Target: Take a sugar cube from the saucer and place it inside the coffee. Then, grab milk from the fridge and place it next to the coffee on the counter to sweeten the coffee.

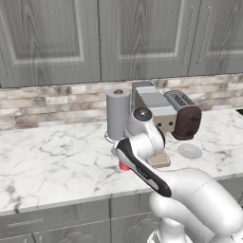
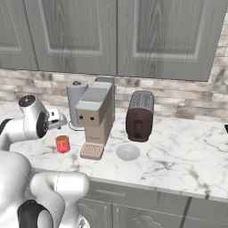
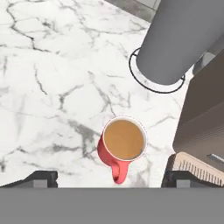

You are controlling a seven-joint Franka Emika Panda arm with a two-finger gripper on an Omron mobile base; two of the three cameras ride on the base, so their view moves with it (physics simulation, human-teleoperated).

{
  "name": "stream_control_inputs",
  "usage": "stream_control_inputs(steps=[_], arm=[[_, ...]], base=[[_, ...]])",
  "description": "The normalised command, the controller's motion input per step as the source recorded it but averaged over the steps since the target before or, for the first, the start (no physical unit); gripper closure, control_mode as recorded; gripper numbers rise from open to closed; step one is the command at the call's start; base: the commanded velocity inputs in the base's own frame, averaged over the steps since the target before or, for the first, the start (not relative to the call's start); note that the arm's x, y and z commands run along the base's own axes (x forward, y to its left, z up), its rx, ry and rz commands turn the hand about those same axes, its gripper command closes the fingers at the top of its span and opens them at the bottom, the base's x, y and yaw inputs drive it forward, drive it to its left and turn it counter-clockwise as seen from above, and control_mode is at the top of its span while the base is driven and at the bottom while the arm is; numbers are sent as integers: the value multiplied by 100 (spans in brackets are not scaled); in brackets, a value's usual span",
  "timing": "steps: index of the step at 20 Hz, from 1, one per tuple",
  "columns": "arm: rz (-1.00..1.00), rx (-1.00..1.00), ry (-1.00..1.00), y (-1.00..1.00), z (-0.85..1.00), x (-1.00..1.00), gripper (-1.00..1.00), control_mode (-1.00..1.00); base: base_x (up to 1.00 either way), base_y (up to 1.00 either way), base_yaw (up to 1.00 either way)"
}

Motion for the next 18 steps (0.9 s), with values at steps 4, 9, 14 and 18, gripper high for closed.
stream_control_inputs(steps=[4, 9, 14, 18], arm=[[0, 0, -20, 0, 61, -58, -100, -100], [0, 0, -23, -1, 62, -49, -100, -100], [-1, 11, -8, -37, 50, -33, -100, -100], [-1, 22, 0, -54, 26, -36, -100, -100]], base=[[0, 0, 0], [0, 0, 0], [0, 0, 0], [0, 0, 0]])
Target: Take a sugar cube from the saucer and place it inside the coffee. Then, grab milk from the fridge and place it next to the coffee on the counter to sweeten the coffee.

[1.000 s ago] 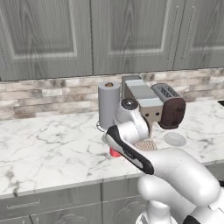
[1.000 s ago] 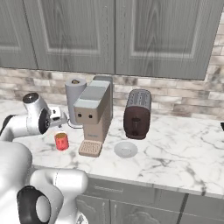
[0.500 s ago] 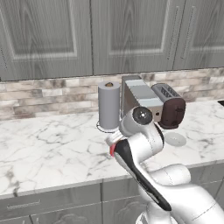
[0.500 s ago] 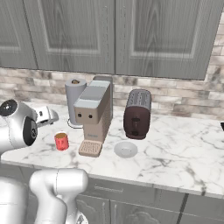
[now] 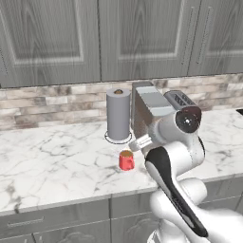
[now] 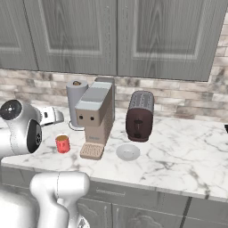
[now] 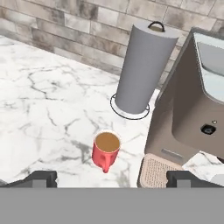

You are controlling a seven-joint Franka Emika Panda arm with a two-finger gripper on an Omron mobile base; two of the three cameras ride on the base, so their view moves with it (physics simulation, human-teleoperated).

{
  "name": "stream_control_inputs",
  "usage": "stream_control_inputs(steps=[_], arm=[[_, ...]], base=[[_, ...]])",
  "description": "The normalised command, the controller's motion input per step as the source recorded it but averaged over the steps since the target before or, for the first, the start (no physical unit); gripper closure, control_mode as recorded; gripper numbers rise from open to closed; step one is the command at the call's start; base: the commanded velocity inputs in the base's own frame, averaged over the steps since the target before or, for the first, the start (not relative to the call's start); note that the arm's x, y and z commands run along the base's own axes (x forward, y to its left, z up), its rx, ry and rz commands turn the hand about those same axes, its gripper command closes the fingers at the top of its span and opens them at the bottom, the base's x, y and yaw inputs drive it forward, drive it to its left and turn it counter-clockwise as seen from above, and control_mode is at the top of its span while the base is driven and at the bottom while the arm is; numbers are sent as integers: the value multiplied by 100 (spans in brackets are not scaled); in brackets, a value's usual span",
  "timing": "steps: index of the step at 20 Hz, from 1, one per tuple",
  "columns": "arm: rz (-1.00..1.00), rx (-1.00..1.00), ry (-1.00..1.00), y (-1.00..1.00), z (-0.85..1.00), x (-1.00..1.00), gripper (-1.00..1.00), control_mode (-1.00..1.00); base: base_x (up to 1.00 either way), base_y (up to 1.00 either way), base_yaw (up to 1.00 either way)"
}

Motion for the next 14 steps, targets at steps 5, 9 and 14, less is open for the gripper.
stream_control_inputs(steps=[5, 9, 14], arm=[[0, 9, 1, -28, 5, -8, -100, -100], [0, 0, 0, 0, 0, 0, -100, 100], [0, 0, 0, 0, 0, 0, -100, 100]], base=[[0, 0, 0], [-15, -2, 2], [-92, -15, 30]])
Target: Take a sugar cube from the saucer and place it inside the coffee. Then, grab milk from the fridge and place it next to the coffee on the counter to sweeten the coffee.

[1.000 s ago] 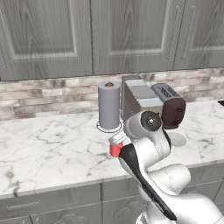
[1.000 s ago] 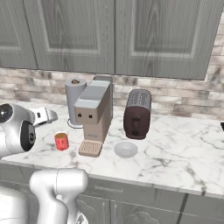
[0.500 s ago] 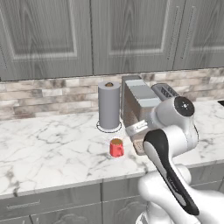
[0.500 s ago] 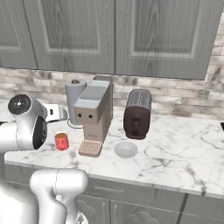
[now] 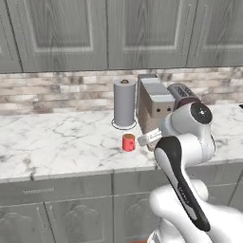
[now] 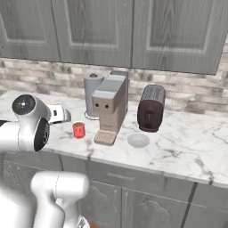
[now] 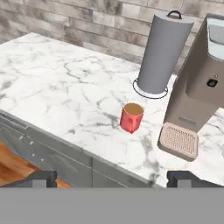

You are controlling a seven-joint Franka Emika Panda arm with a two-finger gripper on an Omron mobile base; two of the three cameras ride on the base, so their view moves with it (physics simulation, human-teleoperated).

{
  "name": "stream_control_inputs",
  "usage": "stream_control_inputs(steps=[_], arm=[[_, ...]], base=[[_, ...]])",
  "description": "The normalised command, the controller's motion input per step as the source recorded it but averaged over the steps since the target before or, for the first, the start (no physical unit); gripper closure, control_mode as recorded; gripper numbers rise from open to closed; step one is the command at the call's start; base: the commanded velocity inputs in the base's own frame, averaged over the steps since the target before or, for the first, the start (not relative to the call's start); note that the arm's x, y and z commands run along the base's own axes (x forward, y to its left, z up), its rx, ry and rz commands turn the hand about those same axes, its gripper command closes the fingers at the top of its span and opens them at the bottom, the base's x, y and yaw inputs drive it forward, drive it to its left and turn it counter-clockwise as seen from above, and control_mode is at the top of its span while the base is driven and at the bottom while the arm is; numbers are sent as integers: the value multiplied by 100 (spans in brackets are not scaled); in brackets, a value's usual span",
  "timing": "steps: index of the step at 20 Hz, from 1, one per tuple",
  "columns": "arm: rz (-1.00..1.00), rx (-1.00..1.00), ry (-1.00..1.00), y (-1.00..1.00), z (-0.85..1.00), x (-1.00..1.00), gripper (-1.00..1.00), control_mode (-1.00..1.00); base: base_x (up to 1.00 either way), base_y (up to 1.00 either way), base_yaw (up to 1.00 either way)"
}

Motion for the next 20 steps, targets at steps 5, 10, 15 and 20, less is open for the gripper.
stream_control_inputs(steps=[5, 10, 15, 20], arm=[[0, 0, 0, 0, 0, 0, -100, 100], [0, 0, 0, 0, 0, 0, -100, 100], [0, 0, 0, 0, 0, 0, -100, 100], [0, 0, 0, 0, 0, 0, -100, 100]], base=[[-64, -2, 61], [-13, 4, 98], [-1, 0, 100], [0, 0, 98]])
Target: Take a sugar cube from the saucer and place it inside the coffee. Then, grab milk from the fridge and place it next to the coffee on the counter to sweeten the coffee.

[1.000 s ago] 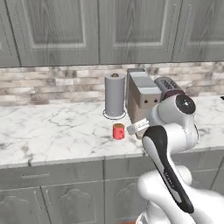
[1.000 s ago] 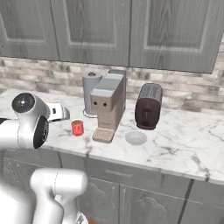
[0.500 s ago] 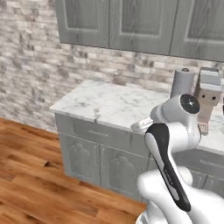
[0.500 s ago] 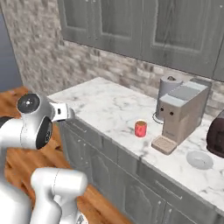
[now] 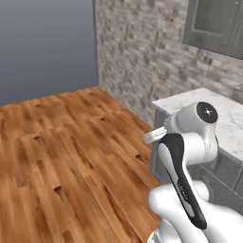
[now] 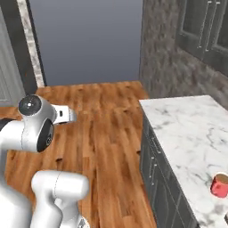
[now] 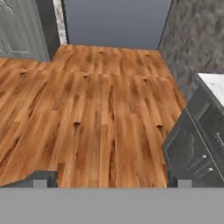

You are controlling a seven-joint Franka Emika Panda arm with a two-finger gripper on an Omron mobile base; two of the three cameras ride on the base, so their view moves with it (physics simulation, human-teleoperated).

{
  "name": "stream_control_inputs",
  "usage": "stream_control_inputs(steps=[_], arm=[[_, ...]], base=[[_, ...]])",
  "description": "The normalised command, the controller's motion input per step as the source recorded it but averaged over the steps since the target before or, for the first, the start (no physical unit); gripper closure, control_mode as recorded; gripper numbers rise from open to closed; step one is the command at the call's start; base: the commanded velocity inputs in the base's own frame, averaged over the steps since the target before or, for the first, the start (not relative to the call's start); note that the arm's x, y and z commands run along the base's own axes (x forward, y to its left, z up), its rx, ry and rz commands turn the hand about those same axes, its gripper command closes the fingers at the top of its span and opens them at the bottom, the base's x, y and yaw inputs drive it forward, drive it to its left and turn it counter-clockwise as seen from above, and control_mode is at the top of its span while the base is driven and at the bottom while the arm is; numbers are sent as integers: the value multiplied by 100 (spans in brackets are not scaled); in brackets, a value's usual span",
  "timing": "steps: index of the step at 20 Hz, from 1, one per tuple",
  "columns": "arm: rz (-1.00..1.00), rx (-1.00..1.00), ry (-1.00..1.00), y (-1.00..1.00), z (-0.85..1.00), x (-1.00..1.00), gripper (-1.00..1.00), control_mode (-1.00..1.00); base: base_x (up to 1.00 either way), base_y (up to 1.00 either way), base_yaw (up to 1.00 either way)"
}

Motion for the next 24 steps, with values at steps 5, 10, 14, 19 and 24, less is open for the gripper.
stream_control_inputs(steps=[5, 10, 14, 19, 24], arm=[[0, 0, 0, 0, 0, 0, -100, 100], [0, 0, 0, 0, 0, 0, -100, 100], [0, 0, 0, 0, 0, 0, -100, 100], [0, 0, 0, 0, 0, 0, -100, 100], [0, 0, 0, 0, 0, 0, -100, 100]], base=[[6, 1, 90], [18, 3, 80], [37, 6, 61], [56, 4, 51], [100, -35, 20]])
